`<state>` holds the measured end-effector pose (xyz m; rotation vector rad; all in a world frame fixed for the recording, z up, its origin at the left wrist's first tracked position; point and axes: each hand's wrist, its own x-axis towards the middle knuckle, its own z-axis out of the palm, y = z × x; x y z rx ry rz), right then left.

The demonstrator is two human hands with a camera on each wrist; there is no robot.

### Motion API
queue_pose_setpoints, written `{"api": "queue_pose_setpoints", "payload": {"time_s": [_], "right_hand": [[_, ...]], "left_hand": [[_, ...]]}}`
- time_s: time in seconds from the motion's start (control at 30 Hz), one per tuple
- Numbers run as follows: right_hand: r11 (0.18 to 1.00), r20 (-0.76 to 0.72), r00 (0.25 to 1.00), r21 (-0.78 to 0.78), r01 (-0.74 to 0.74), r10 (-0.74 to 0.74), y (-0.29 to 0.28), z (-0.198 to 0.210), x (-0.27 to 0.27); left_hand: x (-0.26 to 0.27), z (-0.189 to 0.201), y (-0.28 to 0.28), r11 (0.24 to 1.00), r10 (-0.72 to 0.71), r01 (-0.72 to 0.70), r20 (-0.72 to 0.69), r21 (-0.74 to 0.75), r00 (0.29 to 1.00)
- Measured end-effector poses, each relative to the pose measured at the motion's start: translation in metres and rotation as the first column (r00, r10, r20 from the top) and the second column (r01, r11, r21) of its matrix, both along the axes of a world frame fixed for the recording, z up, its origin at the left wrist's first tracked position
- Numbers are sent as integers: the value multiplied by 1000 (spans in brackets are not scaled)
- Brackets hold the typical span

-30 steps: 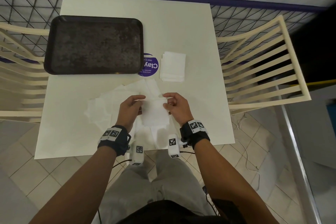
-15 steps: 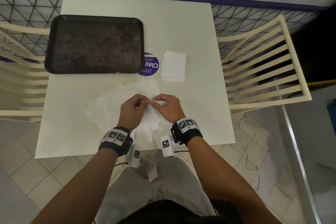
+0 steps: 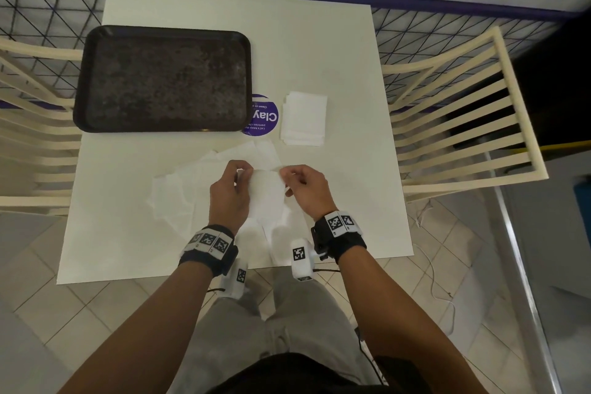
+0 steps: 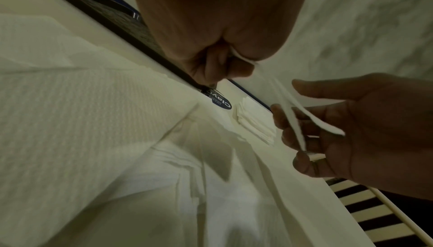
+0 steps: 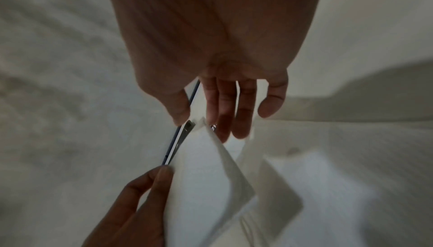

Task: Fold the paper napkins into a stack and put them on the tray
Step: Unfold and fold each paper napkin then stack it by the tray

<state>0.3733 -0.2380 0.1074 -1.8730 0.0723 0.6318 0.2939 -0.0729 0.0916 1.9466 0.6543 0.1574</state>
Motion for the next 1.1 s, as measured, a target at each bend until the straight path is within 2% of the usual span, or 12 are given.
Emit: {"api": "queue_pose_setpoints", "payload": {"time_s": [0.07, 0.13, 0.2, 0.43, 0.53, 0.67, 0.9, 1.1], "right_hand": [[995, -52, 996, -53, -81, 78, 1, -2, -2], [979, -33, 984, -98, -179, 177, -1, -4, -3], [970, 12, 978, -135, -204, 208, -2, -4, 3], [964, 169, 986, -262, 53, -8, -7, -7, 98], [933, 212, 977, -342, 109, -37, -8, -4, 143], [899, 219, 975, -416, 135, -45, -6, -9, 178], [889, 167, 984, -439, 129, -60, -4, -25, 194], [886, 212, 968, -413, 210, -131, -12, -34, 162]], "left_hand": [[4, 0, -2, 999, 41, -41, -13, 2, 999], [8, -2, -3, 997, 73, -73, -9, 1, 997], [10, -2, -3, 996, 88, -88, -14, -19, 996], [6, -9, 7, 992, 29, -49, -169, -117, 985], [-1, -16, 11, 990, 31, -60, -226, -125, 974], [-9, -24, 15, 991, 53, -81, -255, -104, 965], [-11, -28, 15, 987, 90, -122, -275, -103, 957], [-7, -34, 13, 994, 35, -62, -271, -89, 962]]}}
